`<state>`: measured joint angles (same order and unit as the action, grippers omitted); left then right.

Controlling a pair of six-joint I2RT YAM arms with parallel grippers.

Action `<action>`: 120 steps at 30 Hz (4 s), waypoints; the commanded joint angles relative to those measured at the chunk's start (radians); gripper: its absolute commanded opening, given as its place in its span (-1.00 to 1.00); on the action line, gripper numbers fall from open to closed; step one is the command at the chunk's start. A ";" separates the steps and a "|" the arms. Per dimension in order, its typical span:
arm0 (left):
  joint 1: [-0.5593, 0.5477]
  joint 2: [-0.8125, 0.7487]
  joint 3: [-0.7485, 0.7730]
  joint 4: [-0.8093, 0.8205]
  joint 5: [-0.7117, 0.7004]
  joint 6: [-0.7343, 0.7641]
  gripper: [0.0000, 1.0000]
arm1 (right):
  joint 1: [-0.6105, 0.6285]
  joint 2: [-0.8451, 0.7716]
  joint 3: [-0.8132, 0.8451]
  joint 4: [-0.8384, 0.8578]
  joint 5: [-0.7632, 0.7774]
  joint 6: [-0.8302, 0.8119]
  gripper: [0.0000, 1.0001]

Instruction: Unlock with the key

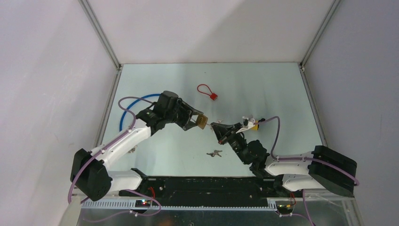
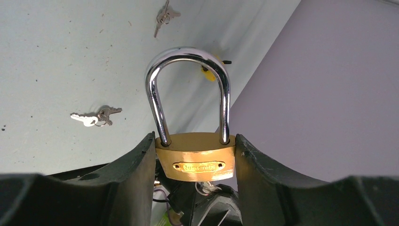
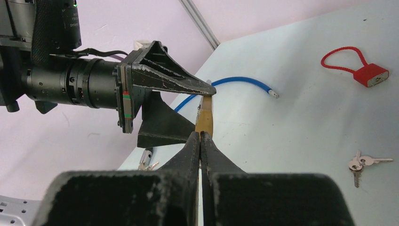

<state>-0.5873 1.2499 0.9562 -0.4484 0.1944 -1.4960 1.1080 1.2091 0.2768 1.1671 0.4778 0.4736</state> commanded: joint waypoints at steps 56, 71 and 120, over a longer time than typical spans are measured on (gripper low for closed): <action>-0.004 -0.142 -0.129 0.347 0.100 -0.197 -1.00 | 0.008 0.308 0.023 0.308 -0.084 0.003 -1.00; -0.006 -0.169 -0.141 0.338 0.082 -0.092 -1.00 | -0.098 0.184 0.008 0.185 -0.157 0.091 -1.00; -0.053 -0.239 -0.139 0.474 0.030 0.171 -1.00 | -0.341 0.163 0.254 -0.422 -0.649 0.912 -1.00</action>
<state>-0.5983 1.0782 0.8036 -0.1738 0.0544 -1.3453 0.7860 1.3094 0.4751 0.8757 -0.0673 1.1854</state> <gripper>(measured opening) 0.564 0.006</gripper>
